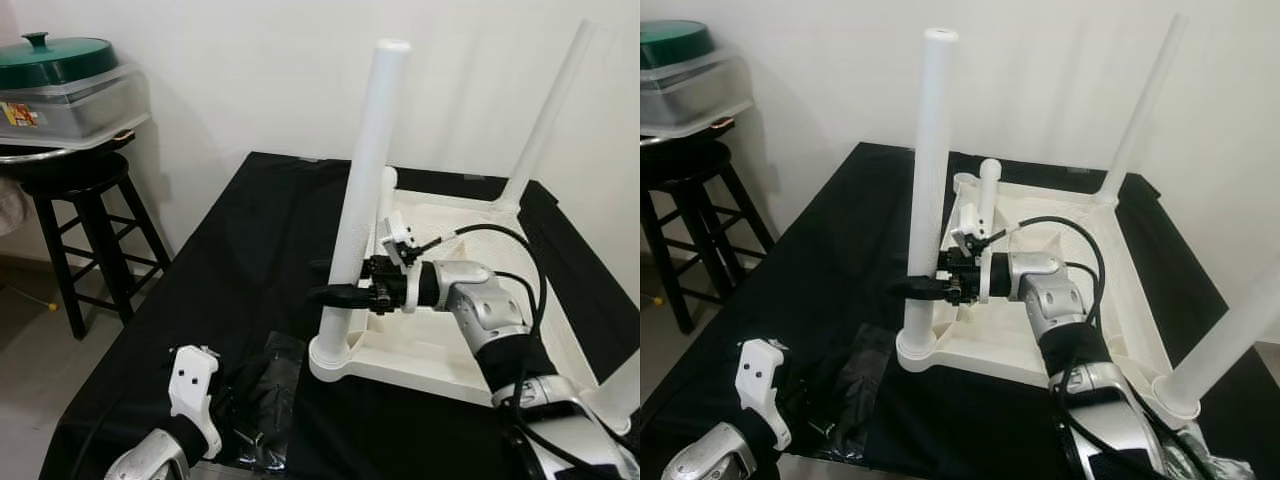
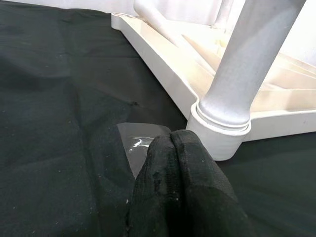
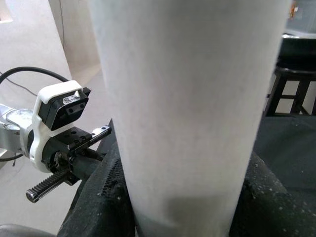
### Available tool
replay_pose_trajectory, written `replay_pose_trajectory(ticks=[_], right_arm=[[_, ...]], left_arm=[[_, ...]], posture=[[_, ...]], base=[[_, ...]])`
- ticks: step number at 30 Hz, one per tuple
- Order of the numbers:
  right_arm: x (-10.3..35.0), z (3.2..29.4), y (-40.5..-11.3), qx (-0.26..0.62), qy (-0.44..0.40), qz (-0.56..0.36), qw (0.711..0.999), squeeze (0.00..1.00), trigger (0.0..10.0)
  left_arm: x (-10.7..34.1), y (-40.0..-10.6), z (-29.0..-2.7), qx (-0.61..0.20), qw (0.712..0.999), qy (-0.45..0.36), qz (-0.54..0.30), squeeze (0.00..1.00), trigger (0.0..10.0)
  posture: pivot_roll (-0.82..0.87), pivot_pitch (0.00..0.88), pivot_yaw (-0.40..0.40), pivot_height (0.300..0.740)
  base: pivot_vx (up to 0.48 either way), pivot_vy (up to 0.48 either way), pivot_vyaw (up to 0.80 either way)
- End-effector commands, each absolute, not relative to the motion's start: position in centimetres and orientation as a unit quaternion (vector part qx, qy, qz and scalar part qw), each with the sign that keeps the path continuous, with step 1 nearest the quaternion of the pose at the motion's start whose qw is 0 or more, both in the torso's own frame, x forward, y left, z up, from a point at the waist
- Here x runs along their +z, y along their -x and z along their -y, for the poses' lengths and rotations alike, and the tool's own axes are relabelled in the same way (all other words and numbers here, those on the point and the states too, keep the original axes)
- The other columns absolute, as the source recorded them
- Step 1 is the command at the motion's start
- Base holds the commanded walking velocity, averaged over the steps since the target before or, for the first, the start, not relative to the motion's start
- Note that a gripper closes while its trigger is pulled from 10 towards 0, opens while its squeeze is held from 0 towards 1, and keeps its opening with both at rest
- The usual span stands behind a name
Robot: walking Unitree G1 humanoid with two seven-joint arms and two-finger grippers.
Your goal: Building children table
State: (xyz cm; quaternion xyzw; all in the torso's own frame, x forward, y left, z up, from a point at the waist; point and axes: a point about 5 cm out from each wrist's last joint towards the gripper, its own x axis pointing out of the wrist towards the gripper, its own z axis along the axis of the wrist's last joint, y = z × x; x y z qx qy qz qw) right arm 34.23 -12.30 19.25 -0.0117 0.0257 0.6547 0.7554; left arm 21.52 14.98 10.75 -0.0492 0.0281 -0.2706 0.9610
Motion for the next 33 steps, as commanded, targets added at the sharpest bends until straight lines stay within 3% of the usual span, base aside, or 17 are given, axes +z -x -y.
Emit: replay_pose_trajectory(ticks=[1,2,3,4,5,7,12,18,19,20,22,23,26,28,29,30,33], right_arm=[[16.4,11.9,-33.3,0.637,0.001,-0.076,0.767,0.0,0.0],[11.9,9.1,-32.2,0.369,-0.03,-0.134,0.919,0.0,0.0],[10.7,9.1,-31.6,0.241,-0.045,-0.161,0.956,0.0,0.0],[10.7,9.1,-31.6,0.241,-0.045,-0.161,0.956,0.0,0.0],[10.2,8.0,-30.0,0.25,0.019,-0.161,0.955,0.0,0.0],[10.1,7.0,-28.8,0.292,0.066,-0.154,0.942,0.0,0.0],[10.0,7.8,-29.5,0.293,0.022,-0.17,0.941,0.0,0.0],[9.9,7.6,-29.1,0.282,0.029,-0.178,0.942,0.0,0.0],[10.1,7.6,-29.0,0.266,0.032,-0.179,0.947,0.0,4.1],[10.3,7.6,-29.0,0.258,0.029,-0.177,0.949,0.0,10.0],[10.3,7.6,-29.0,0.258,0.029,-0.177,0.949,0.0,10.0],[11.5,7.5,-29.5,0.292,0.009,-0.157,0.943,1.0,10.0],[12.2,7.4,-29.7,0.32,-0.002,-0.141,0.937,1.0,10.0],[14.2,7.1,-30.3,0.411,-0.01,-0.089,0.907,1.0,10.0],[15.2,7.3,-30.5,0.464,-0.004,-0.062,0.884,0.05,10.0],[15.2,7.3,-30.5,0.464,-0.004,-0.062,0.884,0.05,10.0],[16.6,8.1,-31.2,0.559,0.008,-0.029,0.829,0.0,10.0]], left_arm=[[10.7,-21.2,-14.8,-0.276,0.96,0.048,-0.03,0.0,10.0],[10.8,-20.9,-14.9,-0.276,0.959,0.048,-0.03,0.0,10.0],[10.9,-20.9,-14.9,-0.277,0.959,0.049,-0.029,0.0,10.0],[10.9,-20.9,-14.9,-0.277,0.959,0.049,-0.029,0.0,10.0],[10.9,-20.8,-15.0,-0.277,0.959,0.049,-0.03,0.0,10.0],[10.9,-20.8,-15.0,-0.278,0.959,0.048,-0.03,0.0,10.0],[10.9,-21.1,-14.6,-0.283,0.957,0.048,-0.03,0.0,10.0],[11.0,-21.1,-14.5,-0.274,0.96,0.05,-0.024,0.0,10.0],[11.0,-21.1,-14.6,-0.271,0.961,0.052,-0.022,0.0,10.0],[11.1,-21.1,-14.6,-0.27,0.961,0.054,-0.022,0.0,10.0],[11.1,-21.1,-14.6,-0.27,0.961,0.054,-0.022,0.0,10.0],[11.1,-21.1,-14.5,-0.273,0.96,0.055,-0.022,0.0,10.0],[11.2,-21.1,-14.5,-0.274,0.96,0.055,-0.023,0.0,10.0],[11.2,-21.2,-14.5,-0.275,0.96,0.056,-0.023,0.0,10.0],[11.2,-21.3,-14.5,-0.275,0.96,0.055,-0.023,0.0,10.0],[11.2,-21.3,-14.5,-0.275,0.96,0.055,-0.023,0.0,10.0],[11.1,-21.4,-14.5,-0.275,0.96,0.055,-0.024,0.0,10.0]], posture=[[0.08,0.0,-0.086,0.74],[0.08,0.0,-0.091,0.74],[0.08,0.0,-0.091,0.74],[0.08,0.0,-0.091,0.74],[0.08,0.0,-0.079,0.74],[0.08,0.0,-0.079,0.74],[0.05,0.0,-0.076,0.74],[0.06,0.0,-0.086,0.74],[0.06,0.0,-0.089,0.74],[0.05,0.0,-0.087,0.74],[0.05,0.0,-0.087,0.74],[0.05,0.0,-0.077,0.74],[0.05,0.0,-0.077,0.74],[0.05,0.0,-0.071,0.74],[0.05,0.0,-0.069,0.74],[0.05,0.0,-0.069,0.74],[0.06,0.0,-0.07,0.74]], base=[[0.0,0.0,0.0],[0.0,0.0,0.0],[0.0,0.0,0.0],[0.0,0.0,0.0],[0.0,0.0,0.0],[0.0,0.0,0.0],[0.0,0.0,0.0],[0.0,0.0,0.0],[0.0,0.0,0.0],[0.0,0.0,0.0],[0.0,0.0,0.0],[0.0,0.0,0.0],[0.0,0.0,0.0],[0.0,0.0,0.0],[0.0,0.0,0.0],[0.0,0.0,0.0],[0.0,0.0,0.0]])
